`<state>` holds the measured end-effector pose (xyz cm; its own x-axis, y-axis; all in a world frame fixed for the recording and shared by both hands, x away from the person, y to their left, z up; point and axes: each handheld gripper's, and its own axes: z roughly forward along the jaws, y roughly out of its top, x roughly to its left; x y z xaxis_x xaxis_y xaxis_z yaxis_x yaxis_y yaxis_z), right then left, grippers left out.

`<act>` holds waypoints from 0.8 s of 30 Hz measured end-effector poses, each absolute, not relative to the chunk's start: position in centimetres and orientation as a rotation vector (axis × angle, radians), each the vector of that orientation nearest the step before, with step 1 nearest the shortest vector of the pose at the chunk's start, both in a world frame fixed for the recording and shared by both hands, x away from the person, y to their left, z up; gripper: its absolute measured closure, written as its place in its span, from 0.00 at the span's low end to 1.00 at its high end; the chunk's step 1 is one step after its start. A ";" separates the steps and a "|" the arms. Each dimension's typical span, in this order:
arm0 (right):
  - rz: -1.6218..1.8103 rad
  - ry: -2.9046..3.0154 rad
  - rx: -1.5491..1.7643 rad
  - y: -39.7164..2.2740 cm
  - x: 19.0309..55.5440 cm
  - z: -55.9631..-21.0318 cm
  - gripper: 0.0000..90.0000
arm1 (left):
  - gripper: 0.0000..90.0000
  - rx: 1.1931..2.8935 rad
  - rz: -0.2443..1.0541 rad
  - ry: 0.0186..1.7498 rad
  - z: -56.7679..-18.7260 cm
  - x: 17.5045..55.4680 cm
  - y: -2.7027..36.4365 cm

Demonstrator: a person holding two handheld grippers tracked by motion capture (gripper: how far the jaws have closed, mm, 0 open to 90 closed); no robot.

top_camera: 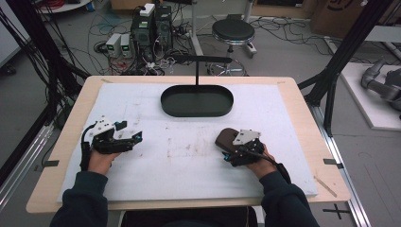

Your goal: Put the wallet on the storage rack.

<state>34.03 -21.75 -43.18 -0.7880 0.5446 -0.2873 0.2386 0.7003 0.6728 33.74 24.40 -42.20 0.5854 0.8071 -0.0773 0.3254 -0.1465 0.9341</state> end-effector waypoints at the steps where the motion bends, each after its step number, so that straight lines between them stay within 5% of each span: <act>1: 0.824 2.438 0.603 -21.7 34.1 -43.5 0.23 | 0.22 1.727 0.555 0.942 -42.2 33.7 24.4; 12: 0.724 2.390 0.631 -21.8 34.3 -44.0 0.32 | 0.22 1.728 0.547 0.941 -42.2 33.7 24.3; 24: 0.757 2.344 0.690 -21.9 33.5 -41.9 0.72 | 0.22 1.723 0.542 0.942 -42.2 33.7 24.4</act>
